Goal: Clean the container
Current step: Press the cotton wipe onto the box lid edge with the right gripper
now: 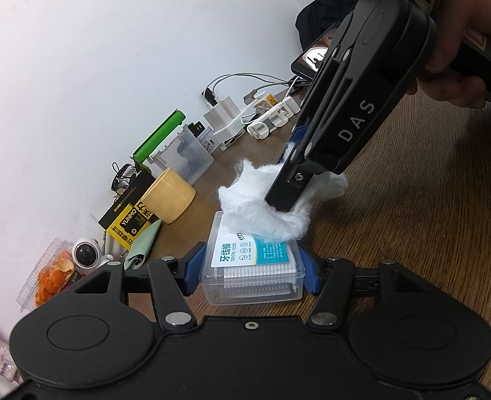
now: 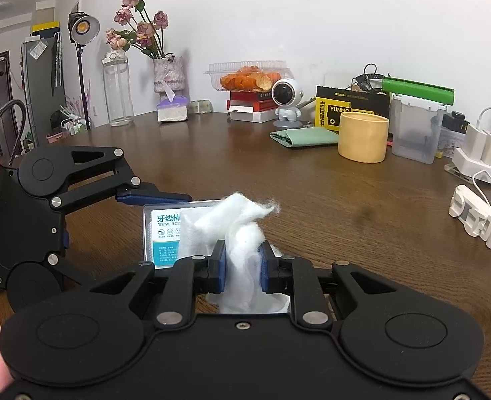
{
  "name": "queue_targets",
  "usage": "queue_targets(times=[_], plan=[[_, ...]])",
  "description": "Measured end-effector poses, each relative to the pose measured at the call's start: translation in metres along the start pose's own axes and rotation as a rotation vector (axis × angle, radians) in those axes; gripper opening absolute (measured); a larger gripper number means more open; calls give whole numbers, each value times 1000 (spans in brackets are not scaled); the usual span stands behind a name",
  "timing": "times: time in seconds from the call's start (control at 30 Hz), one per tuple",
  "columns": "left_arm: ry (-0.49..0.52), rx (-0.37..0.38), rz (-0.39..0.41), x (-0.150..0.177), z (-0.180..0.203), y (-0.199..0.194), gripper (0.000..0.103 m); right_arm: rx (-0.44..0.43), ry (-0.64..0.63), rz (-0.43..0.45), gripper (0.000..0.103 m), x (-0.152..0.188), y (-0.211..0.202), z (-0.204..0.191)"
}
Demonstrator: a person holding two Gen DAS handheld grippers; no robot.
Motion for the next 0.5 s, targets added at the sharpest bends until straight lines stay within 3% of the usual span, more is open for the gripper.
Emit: queue_targets(times=[0.5], plan=[[0,0,0,1,0,-1,57,-1,6,-3,21,1,0,1]])
Point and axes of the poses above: each gripper's, at about its wrist camera, not at the fingertips, and y roughly the way its jaws point, z to its right, x to its underside, the point moved 6 cm from there along y, roughly the way its jaws point, and after that the axes turned 9 degrees about -x, right-handed, at the moved point
